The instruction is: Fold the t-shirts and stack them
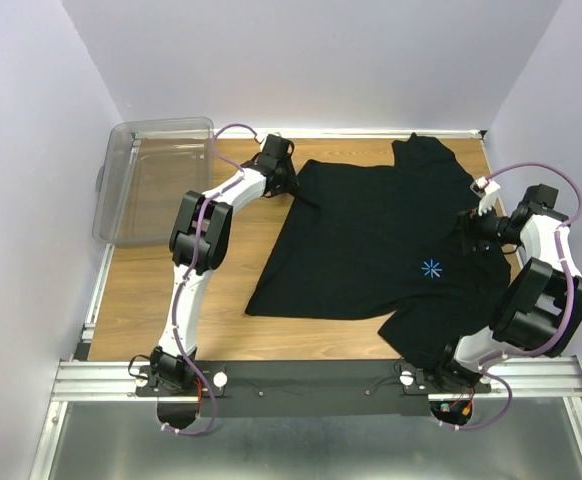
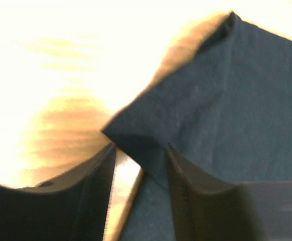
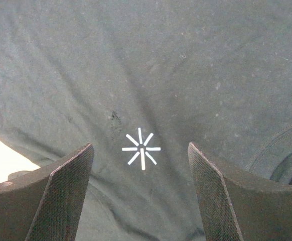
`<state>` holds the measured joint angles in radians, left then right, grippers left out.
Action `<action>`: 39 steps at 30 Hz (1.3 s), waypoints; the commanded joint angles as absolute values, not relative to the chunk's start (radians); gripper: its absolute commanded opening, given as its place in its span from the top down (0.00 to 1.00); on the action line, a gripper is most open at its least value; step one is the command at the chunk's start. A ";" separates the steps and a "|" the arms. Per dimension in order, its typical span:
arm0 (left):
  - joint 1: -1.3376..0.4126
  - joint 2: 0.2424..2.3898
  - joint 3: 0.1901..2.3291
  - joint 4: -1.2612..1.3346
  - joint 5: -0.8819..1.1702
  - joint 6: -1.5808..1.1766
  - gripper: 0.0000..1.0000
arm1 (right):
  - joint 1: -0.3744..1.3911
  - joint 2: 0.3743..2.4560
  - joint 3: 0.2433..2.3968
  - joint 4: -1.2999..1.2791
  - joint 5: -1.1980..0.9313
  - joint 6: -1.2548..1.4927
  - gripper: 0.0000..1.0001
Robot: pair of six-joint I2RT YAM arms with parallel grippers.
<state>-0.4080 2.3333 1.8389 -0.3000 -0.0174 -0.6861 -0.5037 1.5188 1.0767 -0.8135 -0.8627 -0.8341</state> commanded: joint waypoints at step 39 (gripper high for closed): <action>-0.364 2.062 1.739 -0.181 -0.063 -0.436 1.00 | -0.483 1.532 1.067 -0.798 -0.858 -0.818 0.18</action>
<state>-0.3794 2.2871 1.8217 -0.3042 -0.0059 -0.5453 -0.4973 1.5009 1.0222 -0.8131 -0.8719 -0.8413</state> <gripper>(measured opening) 0.007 0.824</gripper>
